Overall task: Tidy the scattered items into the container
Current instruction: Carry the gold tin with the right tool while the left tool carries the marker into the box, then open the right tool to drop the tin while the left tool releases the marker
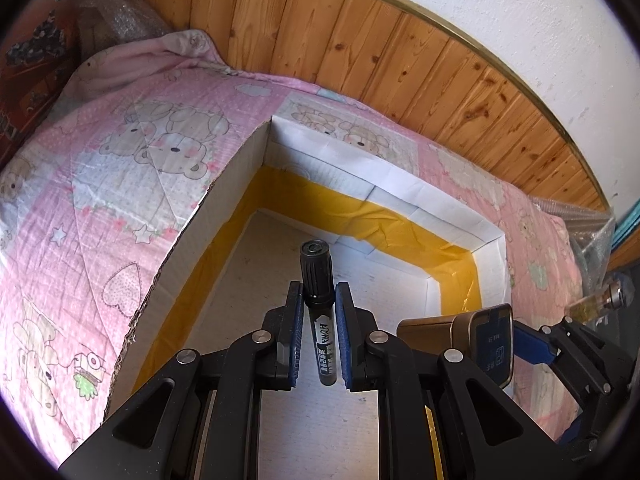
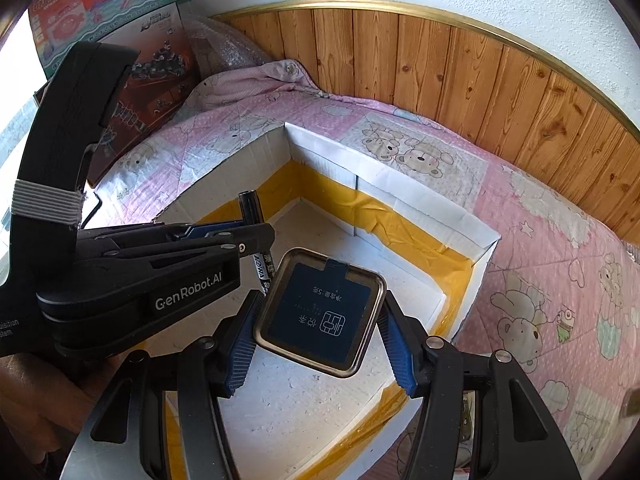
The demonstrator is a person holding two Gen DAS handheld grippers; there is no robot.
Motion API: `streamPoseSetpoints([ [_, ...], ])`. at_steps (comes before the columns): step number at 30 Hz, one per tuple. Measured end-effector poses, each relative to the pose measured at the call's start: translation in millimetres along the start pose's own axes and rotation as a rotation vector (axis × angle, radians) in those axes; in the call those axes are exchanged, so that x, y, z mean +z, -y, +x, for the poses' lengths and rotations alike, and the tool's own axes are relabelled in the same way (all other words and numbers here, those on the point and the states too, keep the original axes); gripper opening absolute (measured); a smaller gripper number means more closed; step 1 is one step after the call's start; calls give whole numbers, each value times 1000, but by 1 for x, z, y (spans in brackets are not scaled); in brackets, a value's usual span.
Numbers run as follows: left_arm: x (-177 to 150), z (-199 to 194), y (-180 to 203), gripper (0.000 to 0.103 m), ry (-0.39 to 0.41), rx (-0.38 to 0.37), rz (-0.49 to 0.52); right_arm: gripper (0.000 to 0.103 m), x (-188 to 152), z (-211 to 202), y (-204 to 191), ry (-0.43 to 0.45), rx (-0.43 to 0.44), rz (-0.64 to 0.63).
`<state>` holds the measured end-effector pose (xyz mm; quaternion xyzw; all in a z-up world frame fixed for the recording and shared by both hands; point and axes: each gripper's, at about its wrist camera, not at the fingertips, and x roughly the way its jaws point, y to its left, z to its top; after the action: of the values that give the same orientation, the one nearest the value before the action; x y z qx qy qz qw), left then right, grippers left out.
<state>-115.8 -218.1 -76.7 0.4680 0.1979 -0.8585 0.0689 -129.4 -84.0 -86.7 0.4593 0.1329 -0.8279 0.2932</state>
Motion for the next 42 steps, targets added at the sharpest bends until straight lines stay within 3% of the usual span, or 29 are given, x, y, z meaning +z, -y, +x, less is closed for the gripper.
streamPoseSetpoints([
  [16, 10, 23, 8, 16, -39, 54, 75, 58, 10, 38, 9, -105, -35, -117],
  [25, 15, 40, 8, 16, -68, 57, 71, 58, 9, 58, 17, -161, -4, -88],
  [42, 28, 62, 7, 16, -80, 45, 13, 58, 25, 76, 24, -223, -50, -130],
])
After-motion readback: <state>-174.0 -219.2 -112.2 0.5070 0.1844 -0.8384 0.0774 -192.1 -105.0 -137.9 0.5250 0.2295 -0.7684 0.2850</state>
